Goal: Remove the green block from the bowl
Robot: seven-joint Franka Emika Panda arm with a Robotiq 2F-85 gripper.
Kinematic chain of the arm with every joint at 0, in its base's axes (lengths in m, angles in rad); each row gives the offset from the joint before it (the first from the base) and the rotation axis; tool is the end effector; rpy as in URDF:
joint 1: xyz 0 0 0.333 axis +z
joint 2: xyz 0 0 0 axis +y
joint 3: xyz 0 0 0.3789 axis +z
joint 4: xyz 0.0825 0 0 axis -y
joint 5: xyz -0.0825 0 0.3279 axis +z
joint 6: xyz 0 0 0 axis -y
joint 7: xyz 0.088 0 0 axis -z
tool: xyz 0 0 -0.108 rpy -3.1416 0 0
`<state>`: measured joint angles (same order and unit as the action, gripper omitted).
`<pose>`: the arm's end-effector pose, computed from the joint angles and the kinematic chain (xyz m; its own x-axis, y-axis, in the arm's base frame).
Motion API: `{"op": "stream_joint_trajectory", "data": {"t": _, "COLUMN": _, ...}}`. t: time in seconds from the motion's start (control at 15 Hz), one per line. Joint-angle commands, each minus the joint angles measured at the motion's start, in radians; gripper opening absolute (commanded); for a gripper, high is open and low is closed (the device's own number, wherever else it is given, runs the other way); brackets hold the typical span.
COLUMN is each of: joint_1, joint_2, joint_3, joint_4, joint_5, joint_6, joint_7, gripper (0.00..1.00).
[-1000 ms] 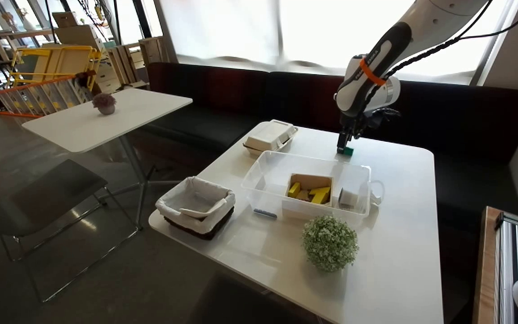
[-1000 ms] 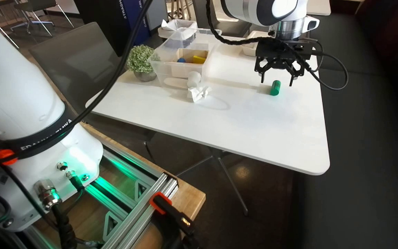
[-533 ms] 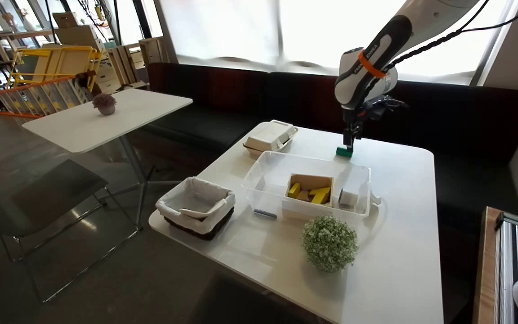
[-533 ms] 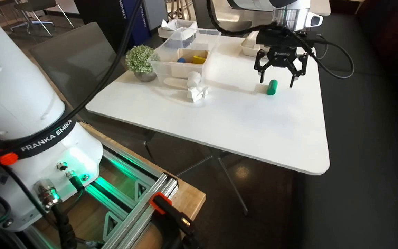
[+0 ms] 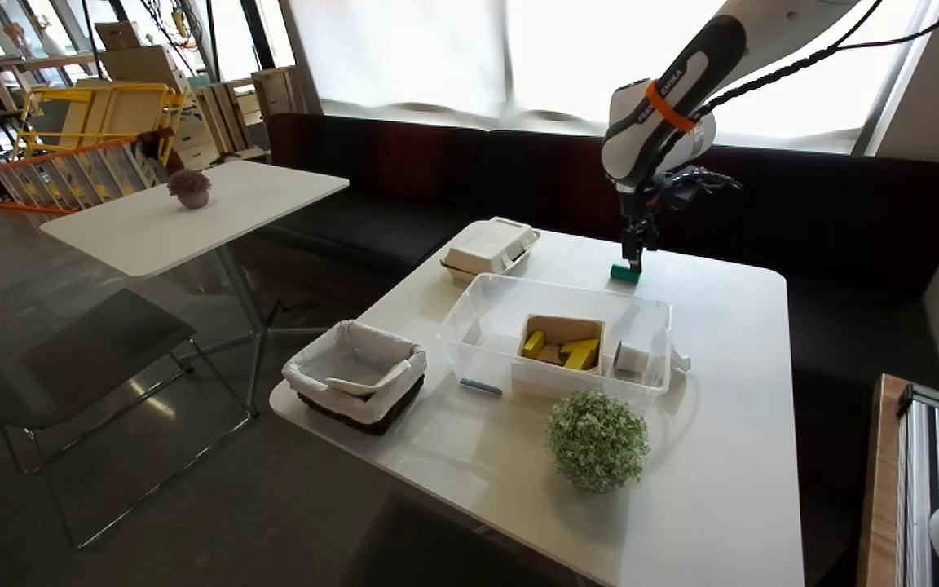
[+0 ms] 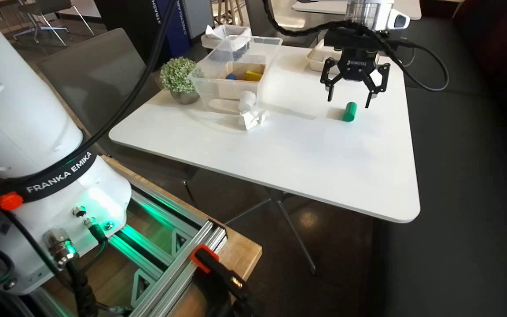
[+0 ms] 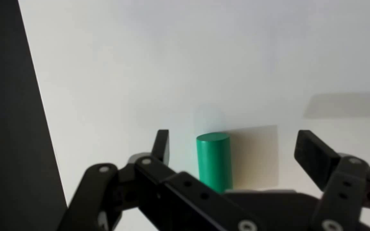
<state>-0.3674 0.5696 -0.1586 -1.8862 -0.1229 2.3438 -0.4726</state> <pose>0.5420 -0.3032 0.2928 0.9829 0.0483 -0.1775 0.0654 -0.9936 0.0917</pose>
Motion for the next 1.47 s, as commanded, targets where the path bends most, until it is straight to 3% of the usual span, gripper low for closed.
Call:
{"op": "stream_joint_trajectory", "data": {"t": 0.0, "joint_1": 0.003, "joint_2": 0.029, "joint_3": 0.008, "joint_4": 0.033, "joint_5": -0.006, "joint_6": -0.059, "joint_7": 0.003, "gripper": 1.00}}
{"op": "stream_joint_trajectory", "data": {"t": 0.27, "joint_1": 0.021, "joint_2": 0.052, "joint_3": 0.001, "joint_4": 0.073, "joint_5": -0.017, "joint_6": -0.161, "joint_7": 0.030, "gripper": 1.00}}
{"op": "stream_joint_trajectory", "data": {"t": 0.93, "joint_1": 0.058, "joint_2": 0.173, "joint_3": -0.010, "joint_4": 0.217, "joint_5": -0.086, "joint_6": -0.196, "joint_7": 0.087, "gripper": 1.00}}
{"op": "stream_joint_trajectory", "data": {"t": 1.4, "joint_1": 0.061, "joint_2": 0.244, "joint_3": -0.018, "joint_4": 0.327, "joint_5": -0.103, "joint_6": -0.323, "joint_7": 0.118, "gripper": 1.00}}
